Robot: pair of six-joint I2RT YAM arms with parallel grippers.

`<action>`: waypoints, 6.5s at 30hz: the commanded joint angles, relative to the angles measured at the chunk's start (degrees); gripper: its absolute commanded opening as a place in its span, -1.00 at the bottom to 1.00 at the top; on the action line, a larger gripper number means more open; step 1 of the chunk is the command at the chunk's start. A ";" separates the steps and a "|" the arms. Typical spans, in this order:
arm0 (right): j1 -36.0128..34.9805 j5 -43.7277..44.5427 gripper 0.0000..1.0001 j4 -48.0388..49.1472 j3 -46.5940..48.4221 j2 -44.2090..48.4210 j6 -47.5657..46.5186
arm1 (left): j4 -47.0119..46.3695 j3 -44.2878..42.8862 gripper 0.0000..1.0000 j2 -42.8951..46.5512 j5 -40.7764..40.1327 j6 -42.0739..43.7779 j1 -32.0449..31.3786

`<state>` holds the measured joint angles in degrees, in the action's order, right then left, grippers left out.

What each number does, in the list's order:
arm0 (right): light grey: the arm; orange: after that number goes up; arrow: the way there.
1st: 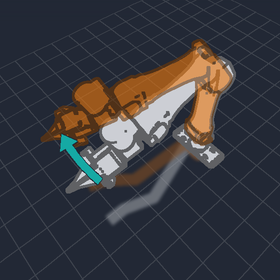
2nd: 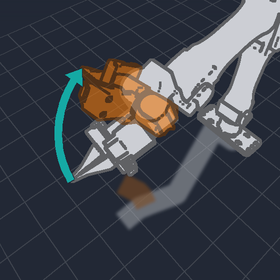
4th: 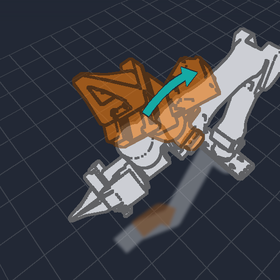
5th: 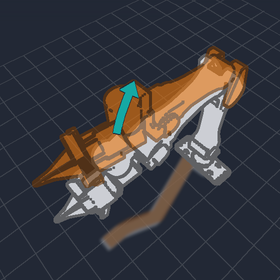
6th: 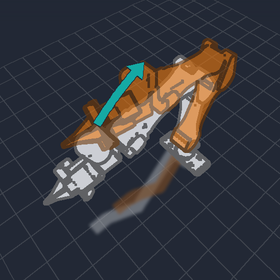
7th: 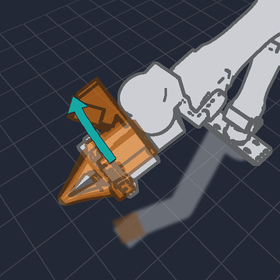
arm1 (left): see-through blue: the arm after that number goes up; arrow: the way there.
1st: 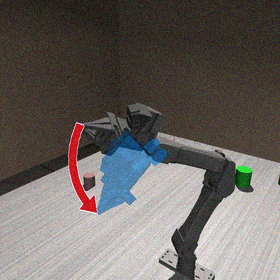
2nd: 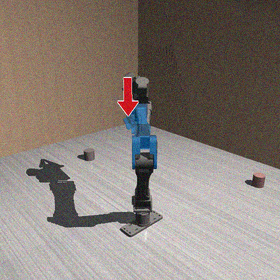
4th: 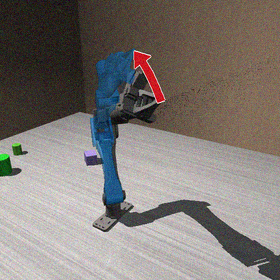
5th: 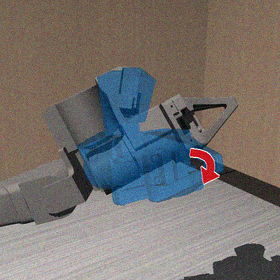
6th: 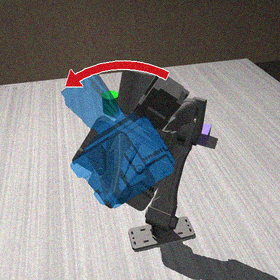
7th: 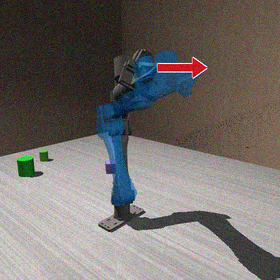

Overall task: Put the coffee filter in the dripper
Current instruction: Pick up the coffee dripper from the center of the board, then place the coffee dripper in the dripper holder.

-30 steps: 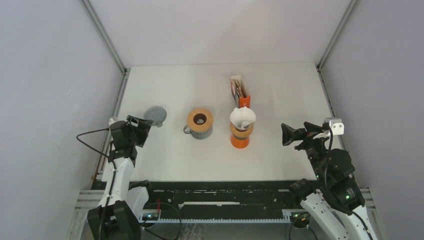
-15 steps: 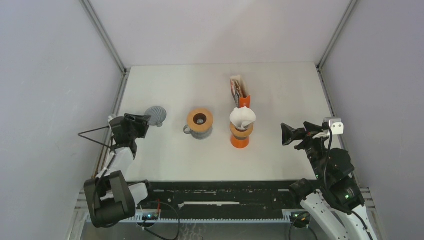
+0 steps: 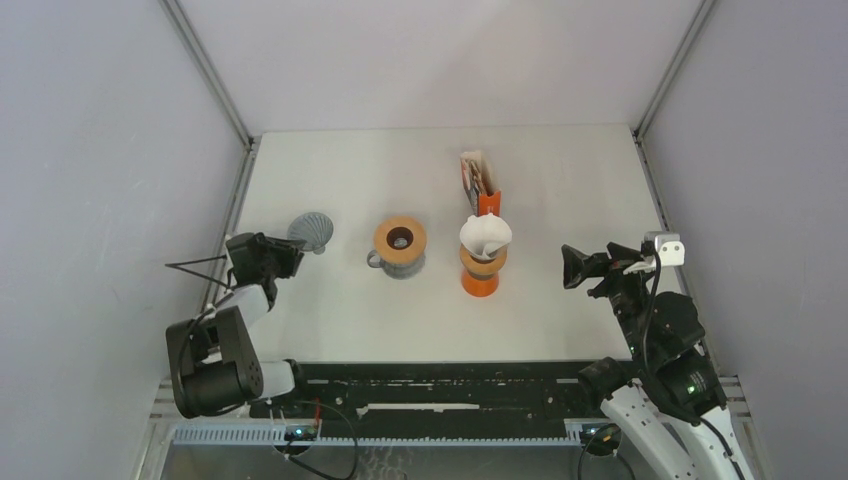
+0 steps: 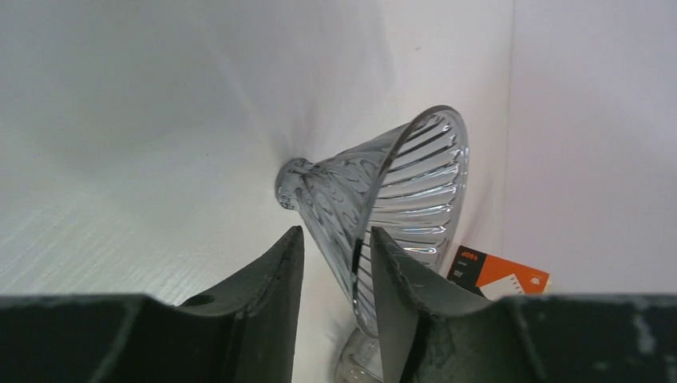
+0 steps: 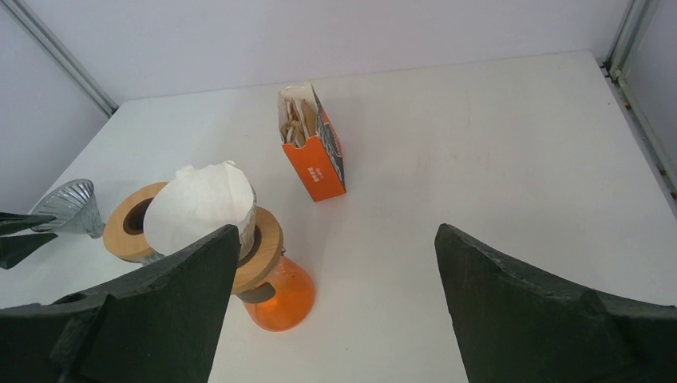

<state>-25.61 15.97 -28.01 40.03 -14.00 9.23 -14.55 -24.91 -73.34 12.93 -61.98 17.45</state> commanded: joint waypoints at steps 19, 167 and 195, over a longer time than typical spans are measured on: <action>0.73 -2.18 1.00 2.51 0.83 -1.92 0.30 | 16.66 -11.07 -1.00 6.38 2.98 11.95 -1.99; -13.42 -30.10 -0.72 -29.34 83.42 -110.43 -3.23 | 53.22 -46.52 -1.00 -17.00 6.45 34.73 -33.44; -13.20 -24.67 -0.86 -30.22 79.14 -114.99 -4.55 | 52.87 -47.55 -0.99 -21.40 3.98 34.37 -36.09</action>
<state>-37.32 -10.94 -55.61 123.79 -125.56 5.74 34.17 -73.91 -91.05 19.79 -30.02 -15.64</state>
